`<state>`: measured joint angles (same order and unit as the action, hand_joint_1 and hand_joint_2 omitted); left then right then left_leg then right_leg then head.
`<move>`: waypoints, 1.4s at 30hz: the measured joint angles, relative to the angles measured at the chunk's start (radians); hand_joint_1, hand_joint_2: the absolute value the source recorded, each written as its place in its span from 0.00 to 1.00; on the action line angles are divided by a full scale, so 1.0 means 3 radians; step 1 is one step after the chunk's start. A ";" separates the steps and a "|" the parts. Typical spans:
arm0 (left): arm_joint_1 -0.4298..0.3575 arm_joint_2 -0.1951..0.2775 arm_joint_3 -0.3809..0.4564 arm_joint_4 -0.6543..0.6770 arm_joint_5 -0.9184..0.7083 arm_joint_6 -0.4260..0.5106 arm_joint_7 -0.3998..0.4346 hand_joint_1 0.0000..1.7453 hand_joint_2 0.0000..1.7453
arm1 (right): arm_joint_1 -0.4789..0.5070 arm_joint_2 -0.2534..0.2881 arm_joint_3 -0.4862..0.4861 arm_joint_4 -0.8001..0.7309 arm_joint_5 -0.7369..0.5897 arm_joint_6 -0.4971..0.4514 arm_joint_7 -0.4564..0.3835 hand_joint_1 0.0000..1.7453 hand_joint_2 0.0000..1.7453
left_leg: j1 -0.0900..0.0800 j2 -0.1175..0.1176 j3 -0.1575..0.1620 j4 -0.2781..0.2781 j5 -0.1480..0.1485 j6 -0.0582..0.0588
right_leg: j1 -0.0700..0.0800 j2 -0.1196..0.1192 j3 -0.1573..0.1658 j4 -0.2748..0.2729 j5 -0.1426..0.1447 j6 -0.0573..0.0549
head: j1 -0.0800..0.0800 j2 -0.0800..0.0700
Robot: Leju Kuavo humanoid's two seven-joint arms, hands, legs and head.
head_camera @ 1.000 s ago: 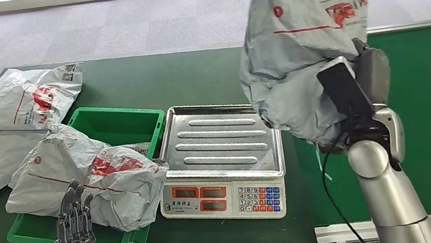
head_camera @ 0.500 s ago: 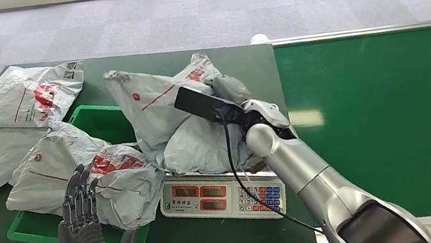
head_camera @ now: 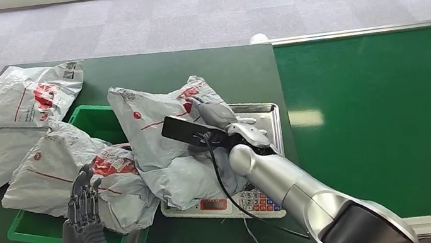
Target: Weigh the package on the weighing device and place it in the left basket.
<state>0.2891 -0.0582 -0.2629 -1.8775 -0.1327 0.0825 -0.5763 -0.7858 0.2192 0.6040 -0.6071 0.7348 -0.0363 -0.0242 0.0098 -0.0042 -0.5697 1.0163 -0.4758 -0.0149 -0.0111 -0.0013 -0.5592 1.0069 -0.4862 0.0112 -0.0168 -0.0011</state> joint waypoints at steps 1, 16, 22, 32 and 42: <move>0.0006 -0.0006 0.0008 -0.0008 -0.0010 -0.0001 0.0001 0.00 1.00 | 0.0006 -0.0013 -0.0021 -0.0057 -0.0010 0.0001 0.0004 0.00 1.00 | 0.0000 0.0000 0.0000 0.0000 0.0000 0.0000 | 0.0000 0.0000 0.0000 0.0000 0.0000 0.0000 | 0.0000 0.0000; -0.0132 -0.0113 0.0174 -0.0191 -0.1069 0.0184 0.0326 0.00 1.00 | 0.0850 -0.0304 -0.0708 -0.2090 -0.0728 -0.0921 -0.0617 0.00 1.00 | 0.0000 -0.0010 -0.0007 0.0003 -0.0002 0.0002 | -0.0003 -0.0013 -0.0008 -0.0002 -0.0001 0.0000 | -0.0001 0.0000; -0.0711 -0.0063 0.0183 0.0004 -0.1785 0.0081 0.1092 0.00 1.00 | 0.1699 -0.0436 -0.1244 -0.3191 -0.1039 -0.1479 -0.1336 0.00 1.00 | -0.0001 -0.0019 -0.0004 0.0005 -0.0002 0.0004 | -0.0002 -0.0023 -0.0004 -0.0007 -0.0001 0.0001 | 0.0000 0.0000; -0.1890 -0.0135 -0.0386 0.1204 -0.2041 -0.0485 0.2063 0.00 1.00 | 0.3058 -0.0615 -0.1470 -0.3919 -0.2218 -0.2080 -0.2196 0.00 1.00 | -0.0002 0.0000 -0.0008 0.0003 -0.0003 0.0004 | -0.0005 -0.0003 -0.0008 -0.0006 0.0004 0.0004 | 0.0000 0.0000; -0.2407 -0.0497 -0.0734 0.2470 -0.1886 -0.0677 0.2103 0.00 1.00 | 0.3180 -0.0639 -0.1449 -0.3914 -0.2194 -0.1944 -0.2053 0.00 1.00 | -0.0003 0.0001 -0.0010 0.0004 -0.0002 0.0006 | -0.0007 -0.0001 -0.0008 -0.0006 0.0008 0.0008 | 0.0000 0.0000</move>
<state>-0.4328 -0.2073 -0.4832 -1.1366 -0.6985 -0.1205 0.0546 0.1683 0.0276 0.1693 -1.7814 0.0766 -0.6195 -0.6401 0.0090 -0.0039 -0.5725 1.0175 -0.4763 -0.0131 -0.0132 -0.0016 -0.5617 1.0051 -0.4838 0.0135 -0.0169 -0.0011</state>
